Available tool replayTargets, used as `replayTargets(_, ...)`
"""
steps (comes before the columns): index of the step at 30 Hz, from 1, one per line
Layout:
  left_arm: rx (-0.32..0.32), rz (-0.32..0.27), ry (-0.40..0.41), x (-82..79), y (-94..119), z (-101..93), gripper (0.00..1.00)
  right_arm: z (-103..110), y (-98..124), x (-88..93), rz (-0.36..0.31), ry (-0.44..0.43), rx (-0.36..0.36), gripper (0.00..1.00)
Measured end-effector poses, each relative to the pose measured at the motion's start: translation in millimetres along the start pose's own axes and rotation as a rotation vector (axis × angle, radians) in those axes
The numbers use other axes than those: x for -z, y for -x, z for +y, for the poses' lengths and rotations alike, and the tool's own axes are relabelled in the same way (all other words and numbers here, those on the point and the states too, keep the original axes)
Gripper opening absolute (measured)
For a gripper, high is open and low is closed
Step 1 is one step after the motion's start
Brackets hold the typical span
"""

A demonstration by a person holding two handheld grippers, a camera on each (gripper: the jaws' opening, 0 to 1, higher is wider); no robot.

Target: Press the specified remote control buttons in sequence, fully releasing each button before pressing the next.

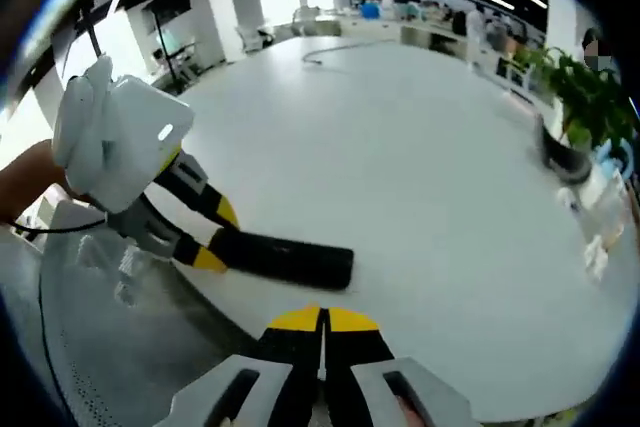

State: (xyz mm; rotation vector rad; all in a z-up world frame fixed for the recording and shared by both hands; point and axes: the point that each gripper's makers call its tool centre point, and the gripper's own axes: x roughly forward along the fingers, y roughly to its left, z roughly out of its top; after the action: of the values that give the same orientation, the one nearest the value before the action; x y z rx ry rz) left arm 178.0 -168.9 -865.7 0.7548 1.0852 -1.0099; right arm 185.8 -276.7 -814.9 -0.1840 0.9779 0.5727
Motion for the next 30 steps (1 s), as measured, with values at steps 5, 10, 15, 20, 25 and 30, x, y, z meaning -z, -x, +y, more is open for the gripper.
replayTargets(5, 0.002, -0.018, 0.006, 3.9, 1.9, -10.8, 0.23, 4.2, -15.5, -3.6, 0.023, -0.019, -0.036, 0.0)
replayTargets(10, 0.004, -0.024, -0.002, 7.9, 3.9, -21.7, 0.23, 9.5, -26.5, 4.0, 0.083, -0.056, -0.07, 0.0)
replayTargets(15, 0.013, -0.026, -0.021, 10.9, 5.1, -27.6, 0.23, 10.8, -30.6, 9.9, 0.103, -0.059, -0.079, 0.0)
replayTargets(20, 0.011, -0.035, -0.014, 13.5, 5.9, -33.0, 0.23, 11.6, -33.0, 16.1, 0.125, -0.058, -0.078, 0.0)
replayTargets(25, 0.005, -0.049, -0.004, 15.0, 5.9, -35.3, 0.23, 11.5, -34.1, 17.4, 0.133, -0.095, -0.087, 0.0)
replayTargets(30, -0.004, -0.054, -0.027, 14.6, 5.6, -35.2, 0.23, 11.8, -34.6, 17.8, 0.131, -0.098, -0.093, 0.0)
